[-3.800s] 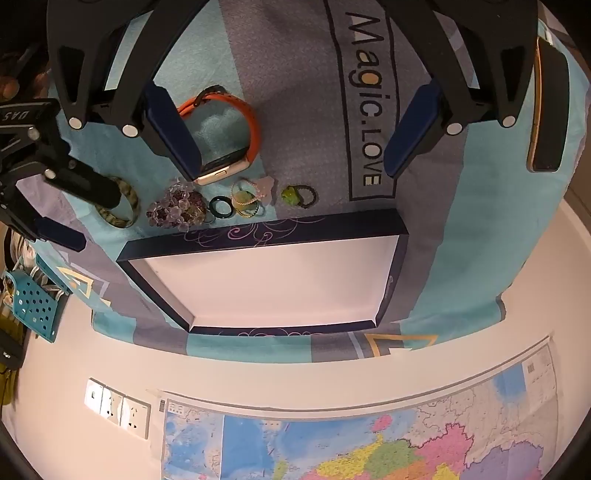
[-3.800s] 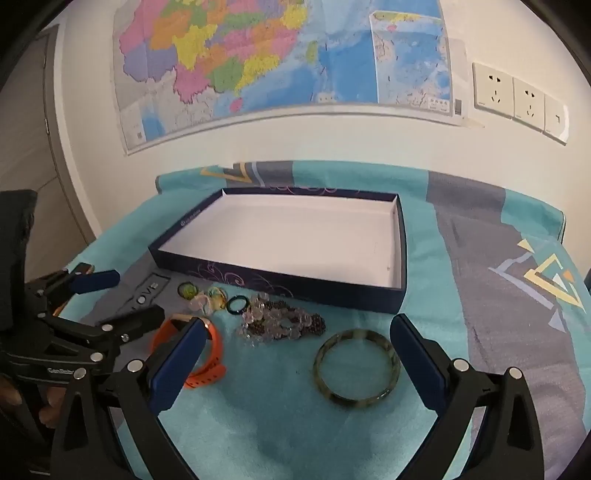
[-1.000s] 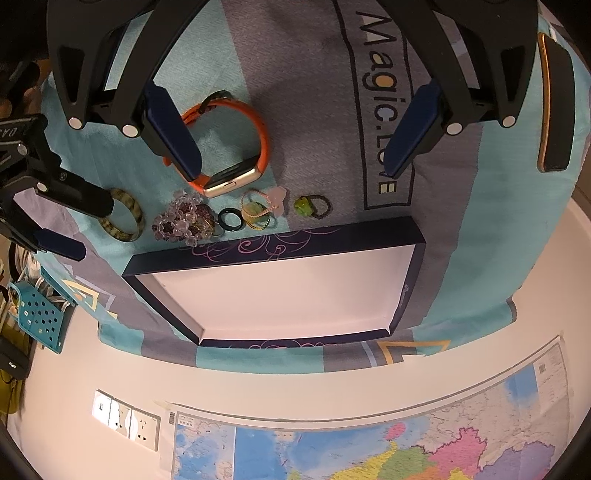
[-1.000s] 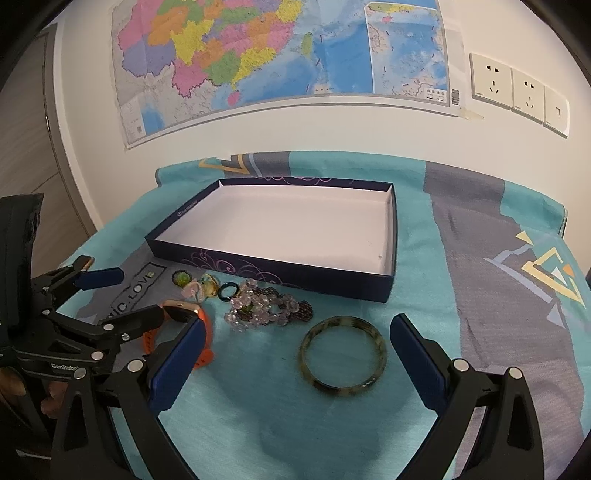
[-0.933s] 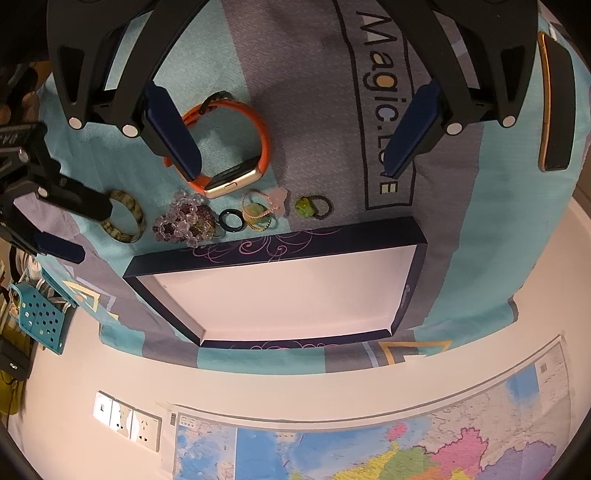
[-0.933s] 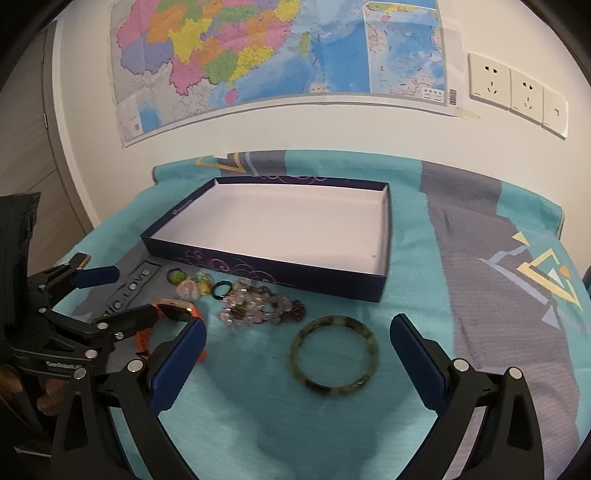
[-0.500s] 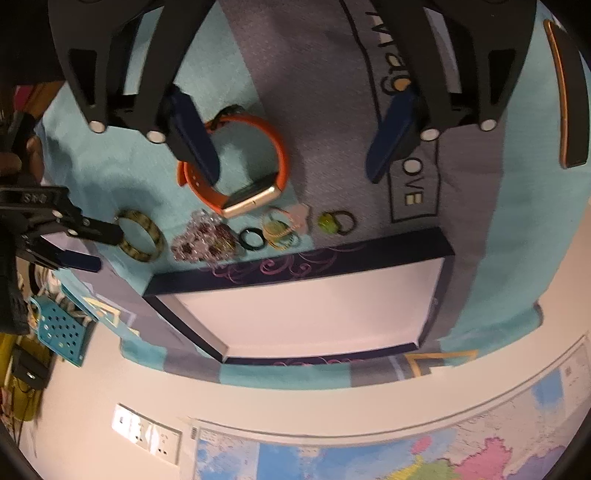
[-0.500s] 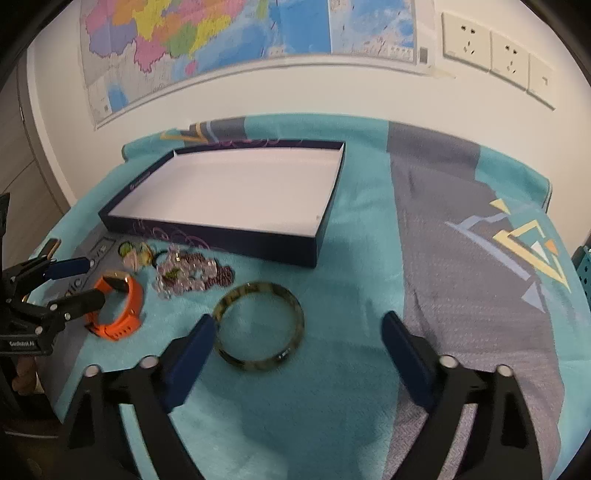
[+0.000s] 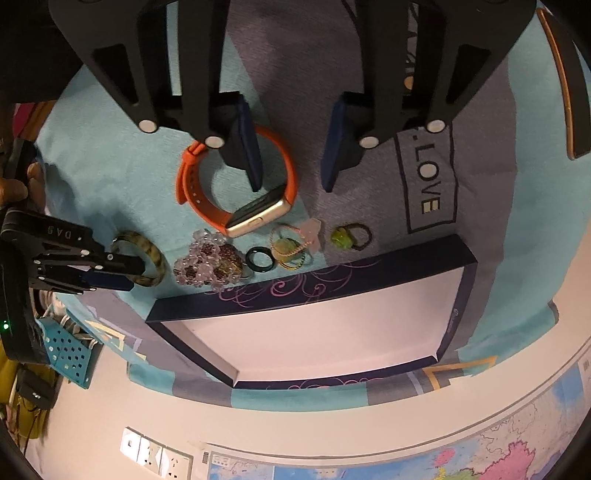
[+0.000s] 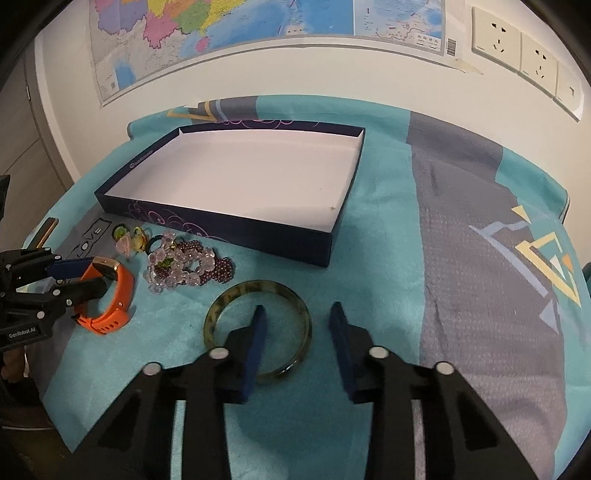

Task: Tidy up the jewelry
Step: 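Grasp the orange smartwatch with the left tool while the right tool grasps the tortoiseshell bangle, then carry the watch and bangle into the box and open both tools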

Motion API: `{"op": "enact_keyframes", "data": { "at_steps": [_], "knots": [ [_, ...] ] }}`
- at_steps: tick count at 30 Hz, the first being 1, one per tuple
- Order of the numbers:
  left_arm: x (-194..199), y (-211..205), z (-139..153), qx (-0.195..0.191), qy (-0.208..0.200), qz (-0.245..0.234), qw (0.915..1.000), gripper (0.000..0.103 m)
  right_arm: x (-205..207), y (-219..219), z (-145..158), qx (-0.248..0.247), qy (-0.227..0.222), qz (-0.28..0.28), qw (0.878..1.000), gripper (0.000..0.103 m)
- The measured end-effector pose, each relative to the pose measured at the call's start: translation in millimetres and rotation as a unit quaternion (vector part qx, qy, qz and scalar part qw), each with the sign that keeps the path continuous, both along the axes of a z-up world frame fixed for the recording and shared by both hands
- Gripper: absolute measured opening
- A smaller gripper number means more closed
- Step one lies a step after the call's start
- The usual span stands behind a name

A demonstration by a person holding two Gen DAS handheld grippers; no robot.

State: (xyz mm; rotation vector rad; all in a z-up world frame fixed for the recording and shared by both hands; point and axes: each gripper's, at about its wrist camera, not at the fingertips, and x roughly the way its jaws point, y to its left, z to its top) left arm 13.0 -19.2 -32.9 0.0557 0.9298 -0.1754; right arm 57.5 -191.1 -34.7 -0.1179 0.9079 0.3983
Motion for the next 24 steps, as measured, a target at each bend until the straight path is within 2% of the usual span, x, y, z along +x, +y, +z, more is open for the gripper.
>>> {"op": "enact_keyframes", "data": {
  "at_steps": [2, 4, 10, 14, 21, 24],
  "knots": [
    [2, -1, 0, 0.006, -0.001, 0.0, 1.0, 0.025, 1, 0, 0, 0.0, 0.001, 0.005, 1.0, 0.013],
    [2, 0, 1, 0.003, 0.0, -0.004, 1.0, 0.013, 2, -1, 1, 0.002, 0.003, 0.005, 1.0, 0.006],
    [3, 6, 4, -0.015, 0.003, -0.006, 0.9999, 0.012, 2, -4, 5, 0.026, 0.005, 0.003, 1.0, 0.006],
    [2, 11, 12, -0.027, -0.006, -0.011, 0.9996, 0.012, 0, -9, 20, 0.057, -0.006, 0.002, 0.998, 0.006],
    [8, 21, 41, -0.039, -0.037, -0.025, 0.9983, 0.012, 10, -2, 48, 0.088, -0.033, 0.016, 0.995, 0.006],
    [19, 27, 57, -0.03, -0.058, -0.023, 0.9976, 0.012, 24, 6, 56, 0.089, -0.043, 0.02, 0.995, 0.006]
  ]
}}
